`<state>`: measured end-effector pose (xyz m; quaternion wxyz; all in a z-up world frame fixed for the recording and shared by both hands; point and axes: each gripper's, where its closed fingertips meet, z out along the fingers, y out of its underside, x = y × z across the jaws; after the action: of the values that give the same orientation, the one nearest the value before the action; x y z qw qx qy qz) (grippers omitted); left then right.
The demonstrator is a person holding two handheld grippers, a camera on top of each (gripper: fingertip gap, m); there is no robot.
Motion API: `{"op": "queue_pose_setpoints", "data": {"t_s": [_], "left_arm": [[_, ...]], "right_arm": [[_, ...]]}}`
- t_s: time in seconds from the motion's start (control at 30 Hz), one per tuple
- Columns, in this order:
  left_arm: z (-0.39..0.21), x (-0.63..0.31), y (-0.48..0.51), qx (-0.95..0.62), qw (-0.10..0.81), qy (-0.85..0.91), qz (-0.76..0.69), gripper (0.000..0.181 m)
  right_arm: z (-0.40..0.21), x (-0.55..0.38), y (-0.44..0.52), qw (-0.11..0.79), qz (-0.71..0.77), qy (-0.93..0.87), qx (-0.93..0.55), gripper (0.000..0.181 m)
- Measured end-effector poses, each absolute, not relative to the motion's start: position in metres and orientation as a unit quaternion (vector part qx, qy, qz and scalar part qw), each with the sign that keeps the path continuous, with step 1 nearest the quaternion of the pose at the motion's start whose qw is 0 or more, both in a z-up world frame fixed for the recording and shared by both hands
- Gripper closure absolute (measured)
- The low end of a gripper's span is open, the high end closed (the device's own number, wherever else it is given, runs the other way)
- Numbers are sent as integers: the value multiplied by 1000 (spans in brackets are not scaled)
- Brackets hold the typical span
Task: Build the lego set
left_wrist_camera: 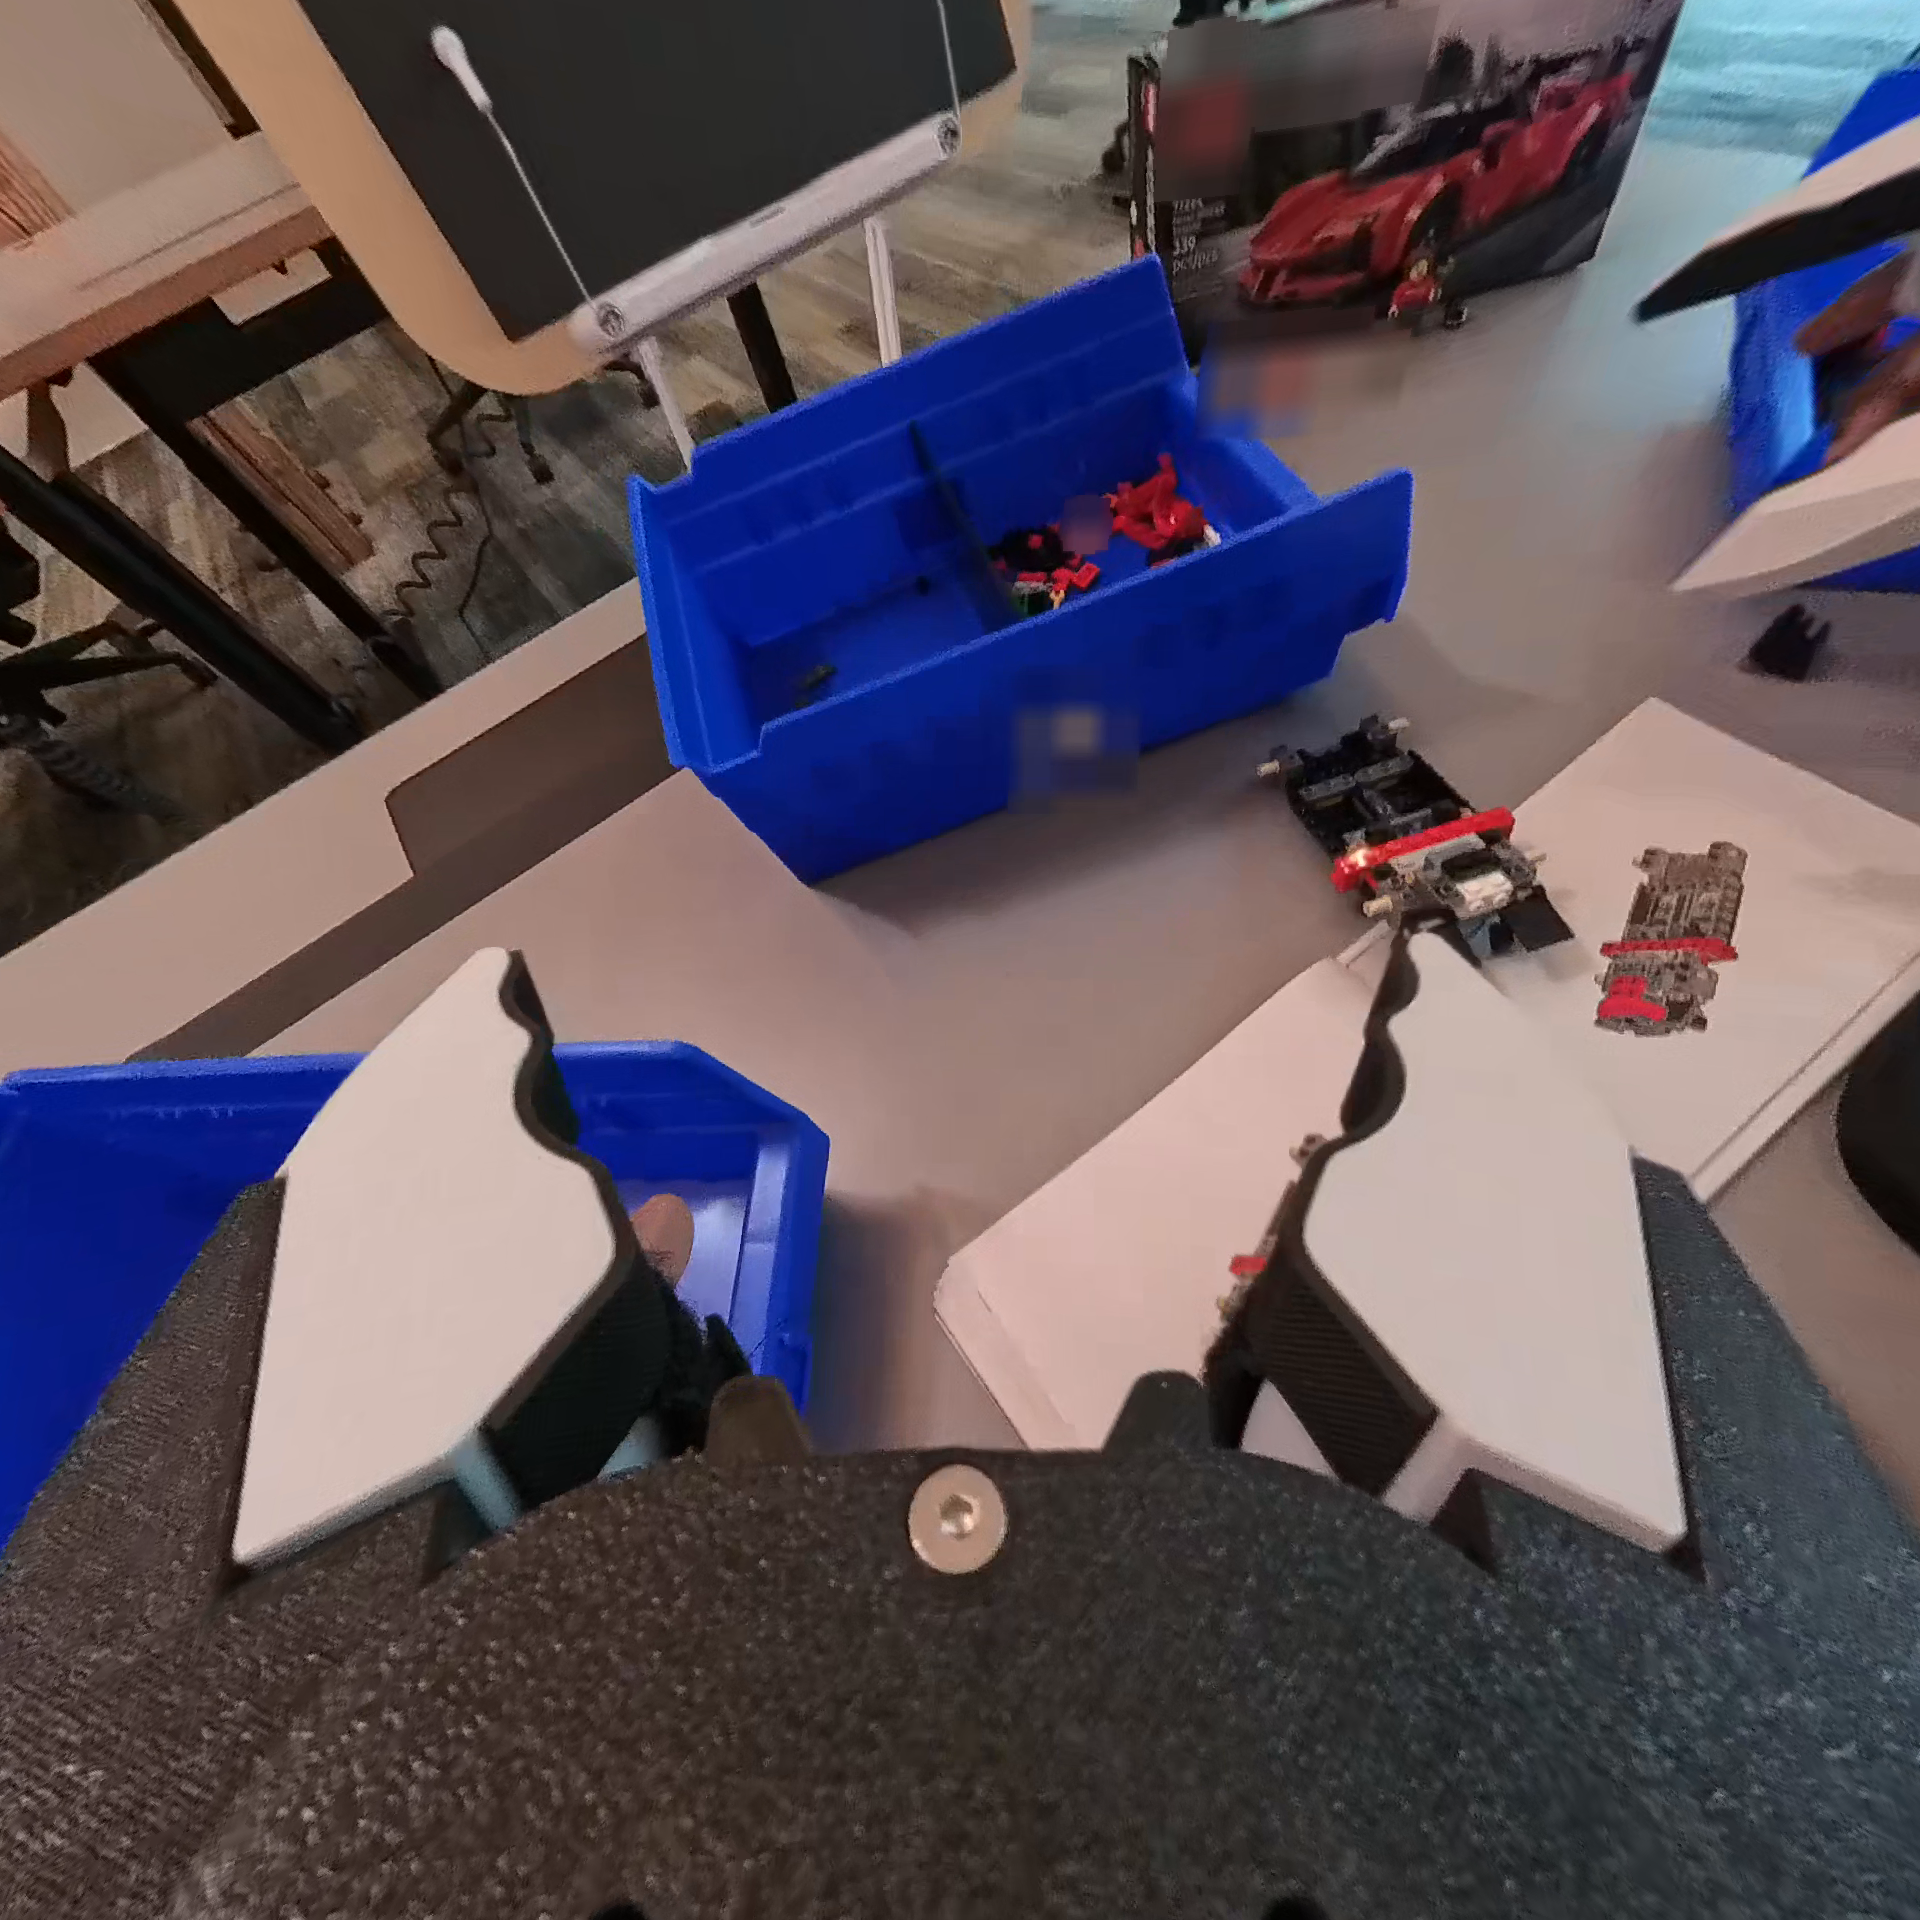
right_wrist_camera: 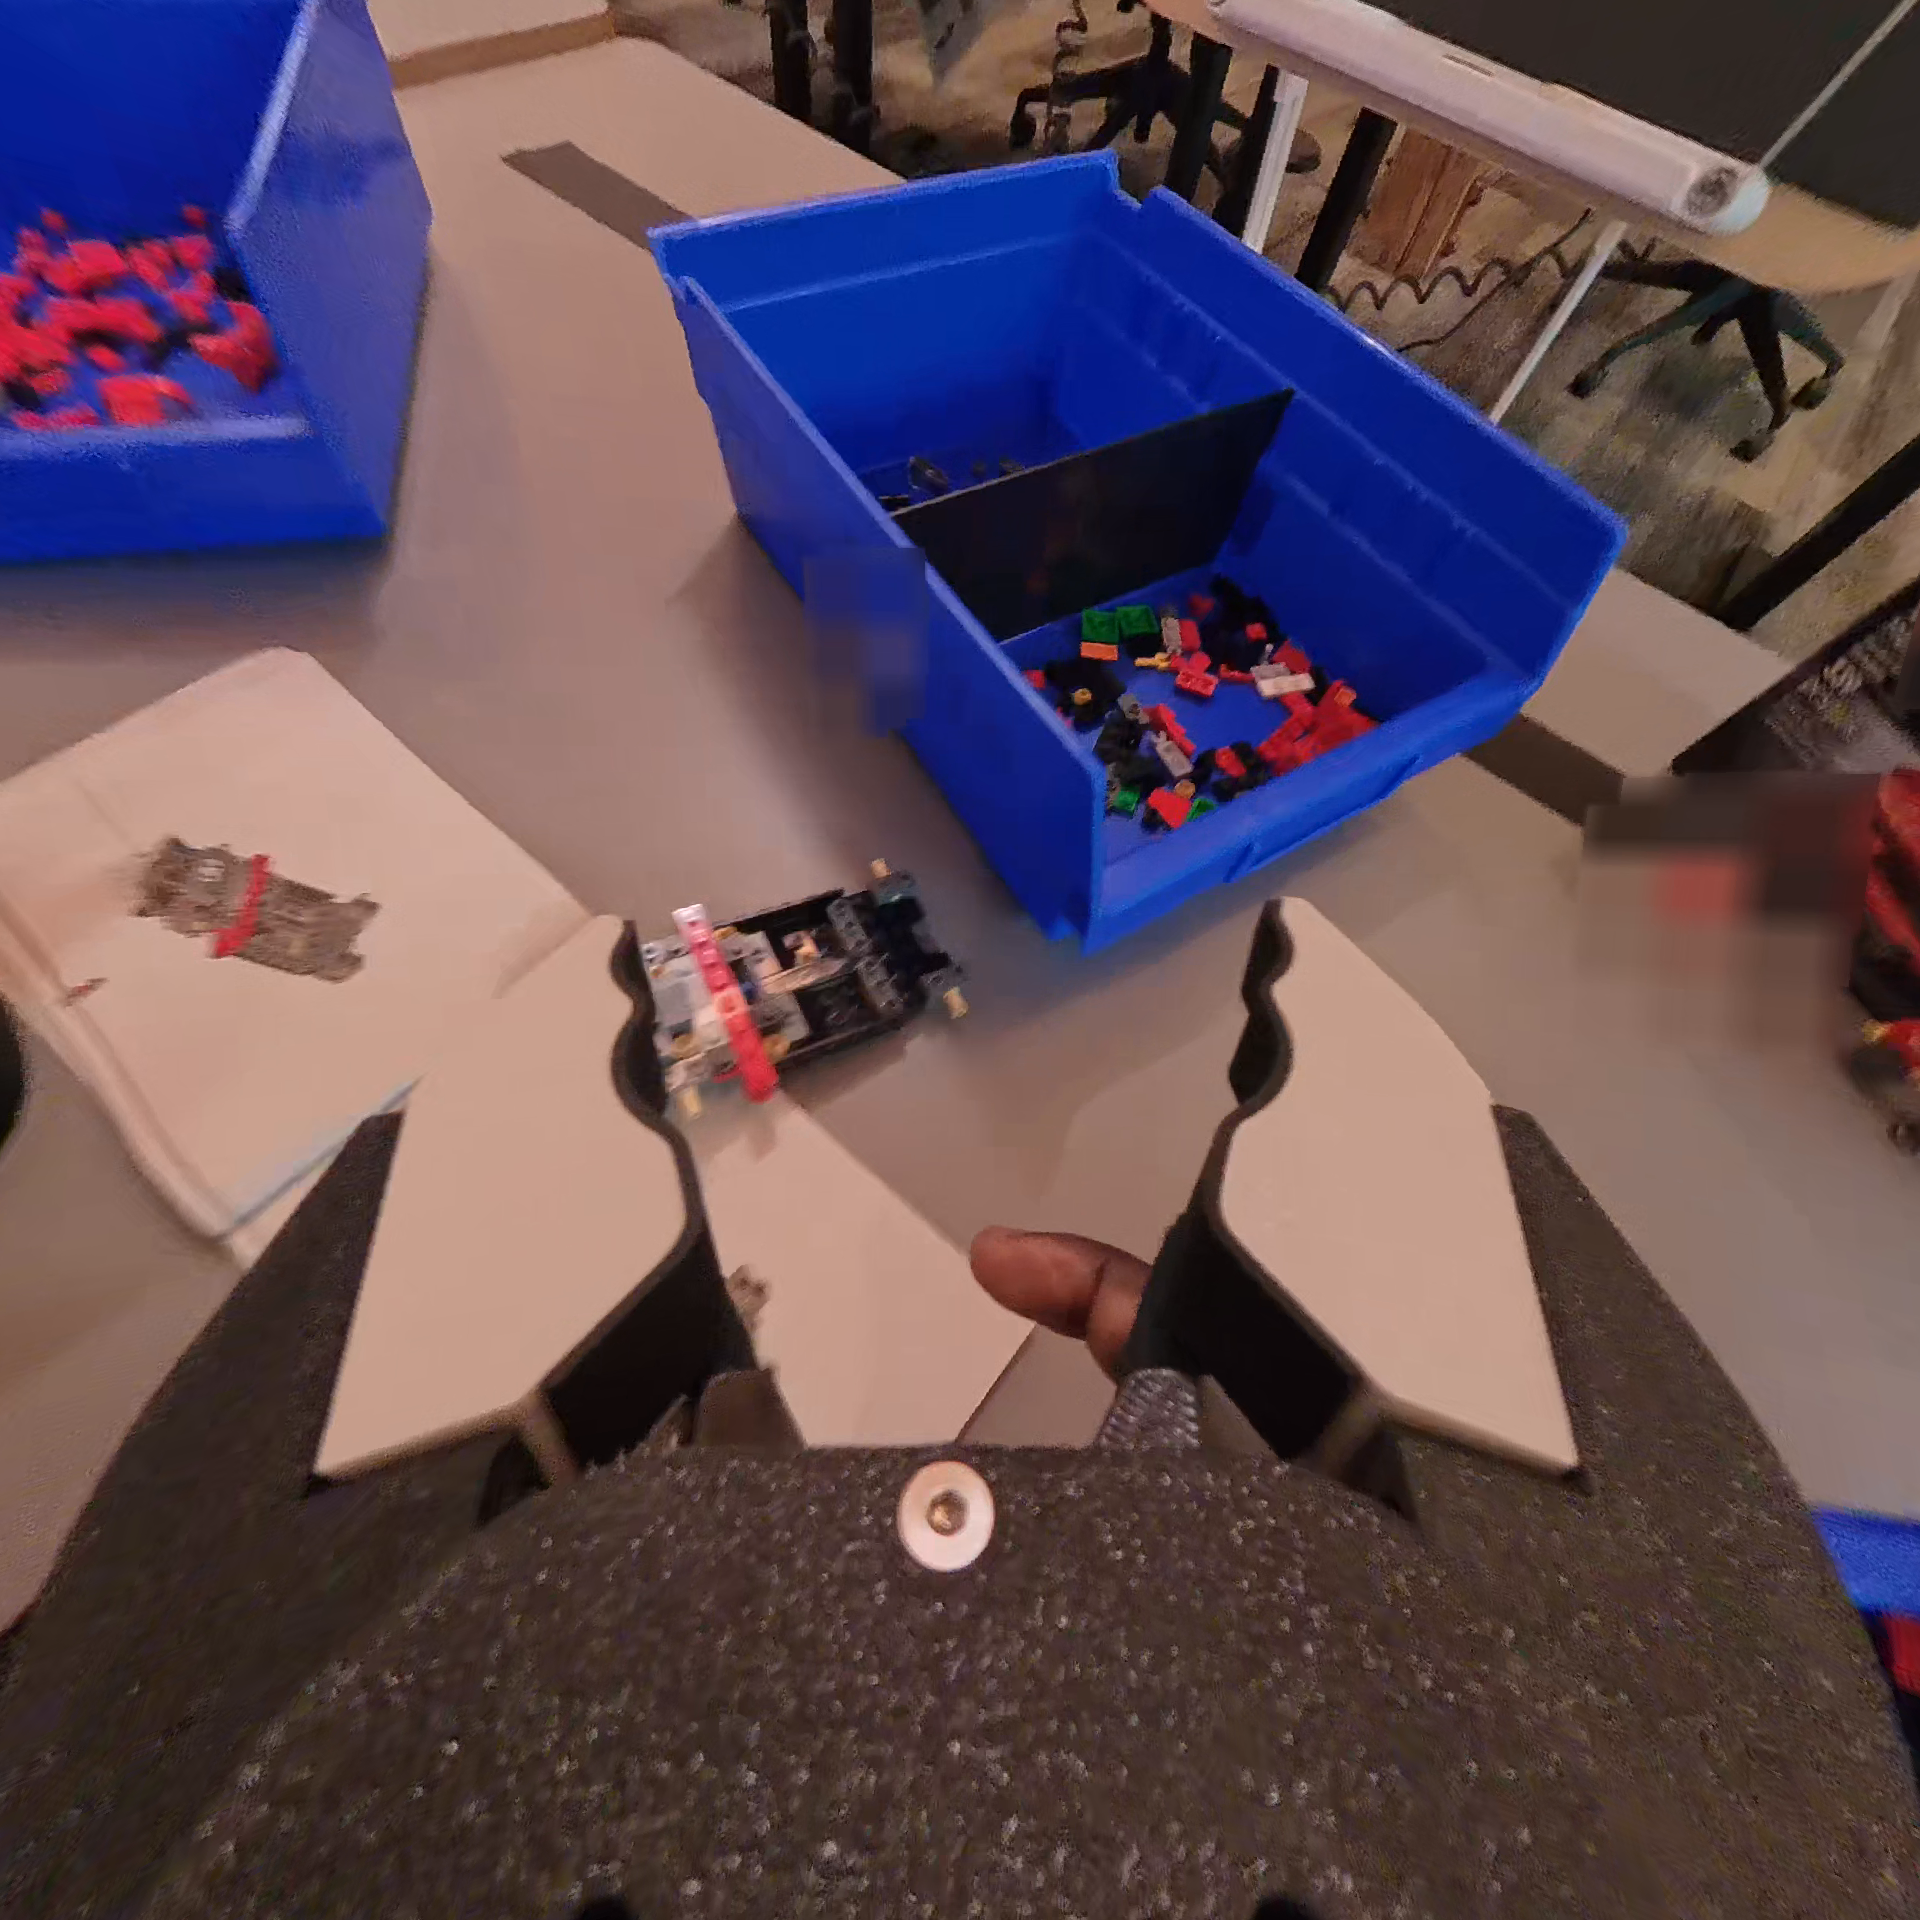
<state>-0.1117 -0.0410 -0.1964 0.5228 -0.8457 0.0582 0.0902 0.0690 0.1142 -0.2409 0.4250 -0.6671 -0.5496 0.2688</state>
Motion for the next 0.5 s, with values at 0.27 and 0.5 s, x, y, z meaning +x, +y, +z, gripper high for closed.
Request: {"op": "queue_pose_setpoints", "data": {"t_s": [0.27, 0.5], "left_arm": [[-203, -117, -40, -844, 529, 42, 79, 39], [-202, -128, -48, -839, 539, 30, 76, 43]], "right_arm": [[-274, 12, 166, 410, 201, -619, -639, 122], [-281, 21, 195, 415, 130, -638, -636, 142]]}}
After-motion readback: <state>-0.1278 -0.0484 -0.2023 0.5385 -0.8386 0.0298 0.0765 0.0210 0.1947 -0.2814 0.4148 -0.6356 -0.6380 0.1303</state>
